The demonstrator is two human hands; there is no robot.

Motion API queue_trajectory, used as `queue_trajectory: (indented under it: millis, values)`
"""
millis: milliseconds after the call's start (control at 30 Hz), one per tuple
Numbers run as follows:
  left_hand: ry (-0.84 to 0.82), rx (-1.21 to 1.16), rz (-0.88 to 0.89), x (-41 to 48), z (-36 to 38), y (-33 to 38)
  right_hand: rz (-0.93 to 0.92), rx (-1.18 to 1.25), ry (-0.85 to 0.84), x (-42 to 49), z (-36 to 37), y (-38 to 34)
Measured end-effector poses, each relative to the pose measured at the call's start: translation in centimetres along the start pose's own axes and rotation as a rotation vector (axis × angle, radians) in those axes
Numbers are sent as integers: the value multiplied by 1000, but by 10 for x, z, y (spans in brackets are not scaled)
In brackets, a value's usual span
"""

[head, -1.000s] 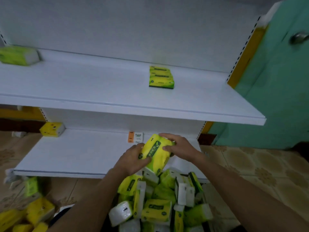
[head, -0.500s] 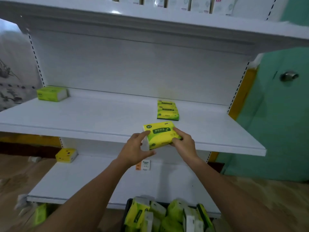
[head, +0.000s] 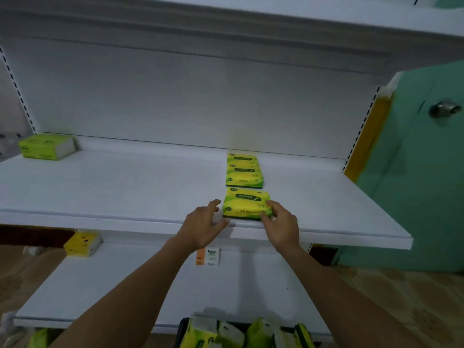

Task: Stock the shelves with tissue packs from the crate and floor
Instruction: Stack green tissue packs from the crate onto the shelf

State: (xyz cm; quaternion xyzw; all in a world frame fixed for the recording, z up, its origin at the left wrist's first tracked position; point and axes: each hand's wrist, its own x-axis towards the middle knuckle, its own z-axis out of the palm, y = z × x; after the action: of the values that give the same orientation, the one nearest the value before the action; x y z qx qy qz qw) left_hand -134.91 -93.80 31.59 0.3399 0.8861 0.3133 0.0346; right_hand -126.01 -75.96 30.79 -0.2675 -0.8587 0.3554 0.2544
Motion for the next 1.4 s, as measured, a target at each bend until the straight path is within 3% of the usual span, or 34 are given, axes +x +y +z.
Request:
queue_trajectory:
  millis: [200, 400, 533, 667, 1100, 1300, 1400]
  values:
    - [-19, 250, 22, 4, 4, -23, 0, -81, -17, 32, 5, 2]
    - [81, 22, -76, 19, 4, -33, 19, 239, 35, 36, 11, 6]
    - [131, 60, -55, 16, 14, -39, -11, 210, 90, 39, 19, 11]
    - [75, 147, -36, 14, 14, -42, 40, 247, 179, 45, 27, 10]
    - [40, 189, -12, 12, 15, -44, 157, 251, 235, 53, 31, 15]
    - [141, 245, 29, -6, 25, -31, 98, 307, 82, 35, 9, 16]
    - [87, 271, 63, -27, 30, -27, 99, 363, 35, 5, 3, 18]
